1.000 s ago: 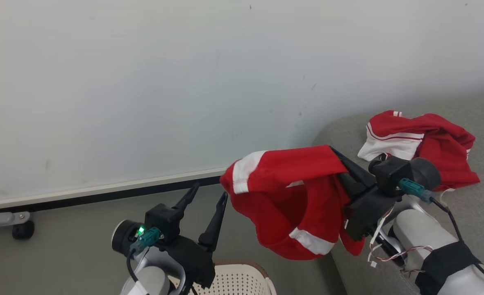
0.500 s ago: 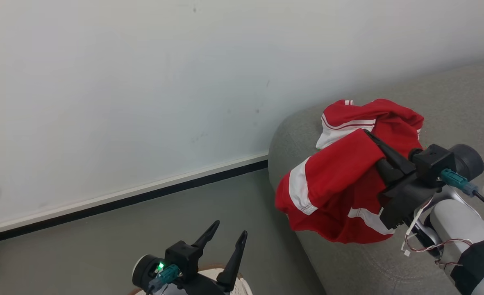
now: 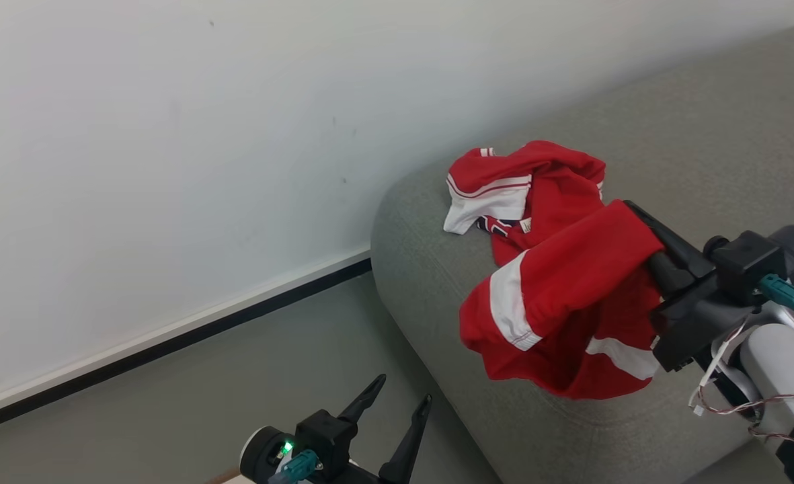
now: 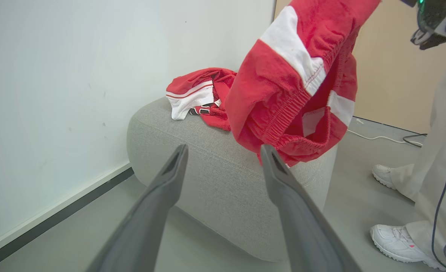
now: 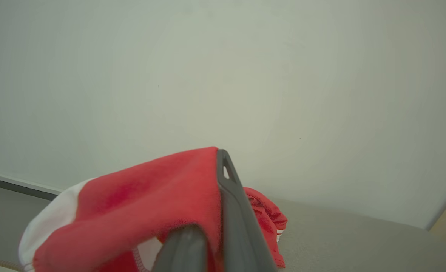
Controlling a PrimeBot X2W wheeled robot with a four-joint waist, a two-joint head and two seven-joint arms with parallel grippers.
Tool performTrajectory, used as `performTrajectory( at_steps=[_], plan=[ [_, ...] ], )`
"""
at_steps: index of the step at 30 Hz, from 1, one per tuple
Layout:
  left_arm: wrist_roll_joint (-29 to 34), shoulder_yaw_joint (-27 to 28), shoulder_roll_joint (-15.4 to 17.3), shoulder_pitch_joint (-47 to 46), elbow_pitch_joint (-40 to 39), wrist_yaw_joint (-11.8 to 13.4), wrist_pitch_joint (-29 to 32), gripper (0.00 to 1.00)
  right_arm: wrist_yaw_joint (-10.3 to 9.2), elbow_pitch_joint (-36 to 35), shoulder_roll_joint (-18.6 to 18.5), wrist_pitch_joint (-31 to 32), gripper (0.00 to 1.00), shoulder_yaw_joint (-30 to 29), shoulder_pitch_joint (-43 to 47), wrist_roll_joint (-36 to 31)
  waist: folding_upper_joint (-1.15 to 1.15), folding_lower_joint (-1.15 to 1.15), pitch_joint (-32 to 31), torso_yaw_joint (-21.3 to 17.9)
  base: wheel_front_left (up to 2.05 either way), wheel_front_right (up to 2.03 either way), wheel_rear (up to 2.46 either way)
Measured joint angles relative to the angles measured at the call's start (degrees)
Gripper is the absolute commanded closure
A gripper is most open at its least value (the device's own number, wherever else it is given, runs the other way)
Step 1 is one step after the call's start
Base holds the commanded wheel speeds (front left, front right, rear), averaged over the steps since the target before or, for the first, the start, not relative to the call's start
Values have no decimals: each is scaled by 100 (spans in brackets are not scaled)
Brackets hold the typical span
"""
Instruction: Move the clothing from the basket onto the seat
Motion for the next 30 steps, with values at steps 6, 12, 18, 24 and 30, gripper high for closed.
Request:
performTrajectory(
  at_steps=[6,12,18,24,30],
  plan=[
    [23,-169,-23,-35,-26,-1,-1,0,-142,-212,-277,94,100,-204,126,65,0,0,167,-169,0,0,0],
    [56,-252,-23,-91,-58,-1,-1,0,-192,-227,-461,203,100,-371,102,101,0,0,367,-133,0,0,0],
    [109,-290,-20,-99,-204,3,-43,0,-193,-169,-480,301,100,-642,-288,313,0,0,610,-29,0,0,0],
    [296,-316,166,-208,-490,4,-10,0,-200,135,-704,409,100,-1014,-1011,407,0,1,983,76,0,0,0],
    [436,-298,416,-392,-839,7,67,0,-249,573,-765,498,100,-1265,-1663,458,0,1,1431,210,0,0,0]
  ],
)
